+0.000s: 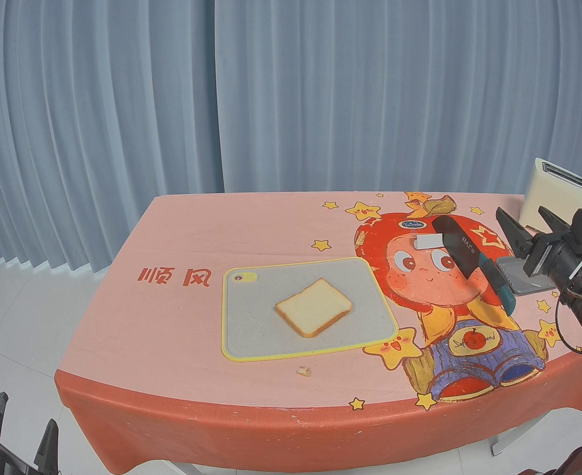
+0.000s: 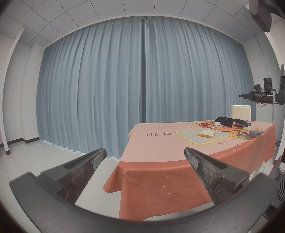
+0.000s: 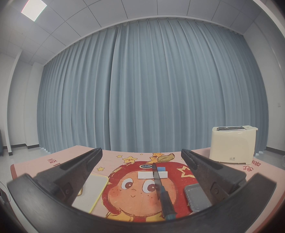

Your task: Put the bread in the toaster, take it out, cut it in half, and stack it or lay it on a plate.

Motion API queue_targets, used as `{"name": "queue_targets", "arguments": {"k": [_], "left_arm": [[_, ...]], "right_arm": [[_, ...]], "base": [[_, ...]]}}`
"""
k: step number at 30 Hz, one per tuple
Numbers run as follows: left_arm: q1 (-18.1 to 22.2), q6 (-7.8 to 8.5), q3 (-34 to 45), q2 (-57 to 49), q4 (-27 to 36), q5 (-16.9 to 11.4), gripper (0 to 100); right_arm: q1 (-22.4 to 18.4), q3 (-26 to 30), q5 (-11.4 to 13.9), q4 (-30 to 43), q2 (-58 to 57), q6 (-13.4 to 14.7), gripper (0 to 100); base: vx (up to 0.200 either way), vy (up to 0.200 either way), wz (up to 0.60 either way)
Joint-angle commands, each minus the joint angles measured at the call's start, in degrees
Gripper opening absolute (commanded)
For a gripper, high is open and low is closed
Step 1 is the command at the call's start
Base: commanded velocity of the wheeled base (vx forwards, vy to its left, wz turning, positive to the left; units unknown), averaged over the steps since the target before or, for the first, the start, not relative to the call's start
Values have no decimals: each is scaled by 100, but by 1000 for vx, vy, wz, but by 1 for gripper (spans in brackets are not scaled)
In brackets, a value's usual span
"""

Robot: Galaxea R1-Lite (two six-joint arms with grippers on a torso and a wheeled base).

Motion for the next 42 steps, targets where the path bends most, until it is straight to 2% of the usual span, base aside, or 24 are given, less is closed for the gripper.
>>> {"name": "queue_targets", "arguments": {"k": [1,5,8,11,23,30,38,42], "left_arm": [[2,2,101,-84,-1,7,100],[2,2,101,-84,-1,7,100],[2,-7,101,-84,-1,7,100],[2,-7,101,-84,-1,7,100],[2,-16,101,-84,-1,7,100],[2,-7,101,-84,-1,7,100],[2,-7,101,-84,-1,7,100],[2,-25,101,-84,-1,7,100]], "right_arm": [[-36,68,3,0,-165,2,100],[-36,86,3,9,-288,-16,100],[-115,103,144,97,-384,-183,100],[-265,-240,275,281,-349,-192,100],[-221,-1804,275,1389,-15,-271,100],[-212,-1690,196,1538,-77,-262,100],[-203,-1373,258,1530,37,-262,100],[16,-1277,188,1538,292,-271,100]], "base": [[0,0,0],[0,0,0],[0,0,0],[0,0,0],[0,0,0],[0,0,0],[0,0,0],[0,0,0]]}}
